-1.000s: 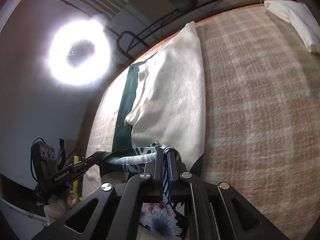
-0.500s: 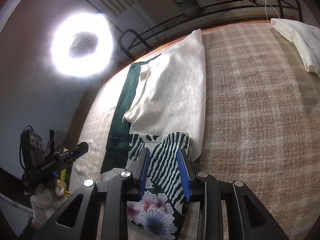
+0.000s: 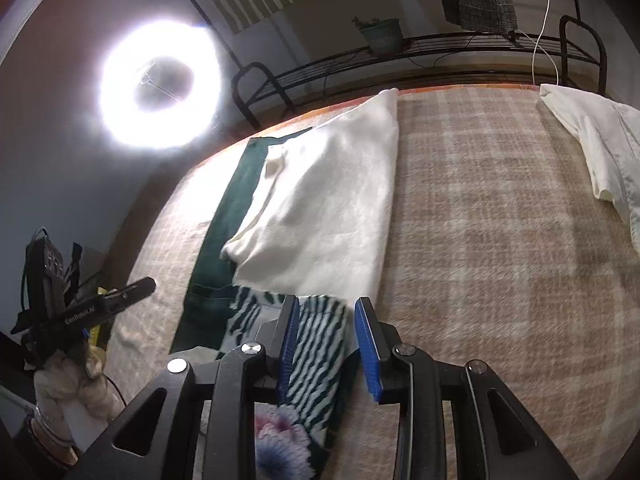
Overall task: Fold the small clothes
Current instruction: 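Move both grippers to the collar end and grasp it with the right gripper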
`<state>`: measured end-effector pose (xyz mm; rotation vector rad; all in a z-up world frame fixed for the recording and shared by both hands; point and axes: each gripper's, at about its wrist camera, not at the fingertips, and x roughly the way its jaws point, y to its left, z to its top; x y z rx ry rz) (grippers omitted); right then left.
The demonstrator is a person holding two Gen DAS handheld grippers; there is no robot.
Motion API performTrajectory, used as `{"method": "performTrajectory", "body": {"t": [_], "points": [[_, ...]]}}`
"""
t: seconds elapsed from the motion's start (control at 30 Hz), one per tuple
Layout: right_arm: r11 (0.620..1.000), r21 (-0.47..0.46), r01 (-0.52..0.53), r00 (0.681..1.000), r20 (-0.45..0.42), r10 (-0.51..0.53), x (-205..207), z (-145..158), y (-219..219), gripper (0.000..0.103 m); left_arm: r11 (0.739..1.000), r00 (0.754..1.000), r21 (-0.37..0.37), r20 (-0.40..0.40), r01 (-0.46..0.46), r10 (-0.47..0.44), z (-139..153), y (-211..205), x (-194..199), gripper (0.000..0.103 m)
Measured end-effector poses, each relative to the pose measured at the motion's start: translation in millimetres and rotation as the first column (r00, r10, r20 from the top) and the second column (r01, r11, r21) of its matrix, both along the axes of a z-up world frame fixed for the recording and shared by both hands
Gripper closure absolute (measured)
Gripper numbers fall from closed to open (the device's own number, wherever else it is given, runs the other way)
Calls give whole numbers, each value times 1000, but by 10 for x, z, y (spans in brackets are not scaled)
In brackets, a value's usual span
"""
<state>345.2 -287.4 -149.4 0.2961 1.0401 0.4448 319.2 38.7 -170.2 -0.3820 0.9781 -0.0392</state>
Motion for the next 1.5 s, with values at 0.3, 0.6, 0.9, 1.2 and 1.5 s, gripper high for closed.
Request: {"method": "performTrajectory", "body": {"t": [0.3, 0.6, 0.9, 1.2, 1.5], "points": [[999, -51, -4, 1000, 8, 4, 283, -110, -118, 59, 999, 999, 11, 33, 35, -35, -18, 75, 464, 66], [1000, 12, 24, 999, 20, -24, 990, -156, -168, 53, 999, 998, 9, 24, 53, -53, -123, 292, 1339, 65], [995, 57, 79, 997, 22, -80, 1937, -255, -224, 54, 999, 1000, -52, 18, 15, -14, -298, 363, 2145, 59], [993, 71, 96, 995, 10, -97, 2467, -419, -150, 54, 993, 1000, -114, -1, -20, 20, -500, 388, 2552, 59], [995, 63, 81, 997, 7, -81, 2666, -525, -56, 54, 998, 1000, -70, 13, 0, 1, -549, 216, 2776, 59]]}}
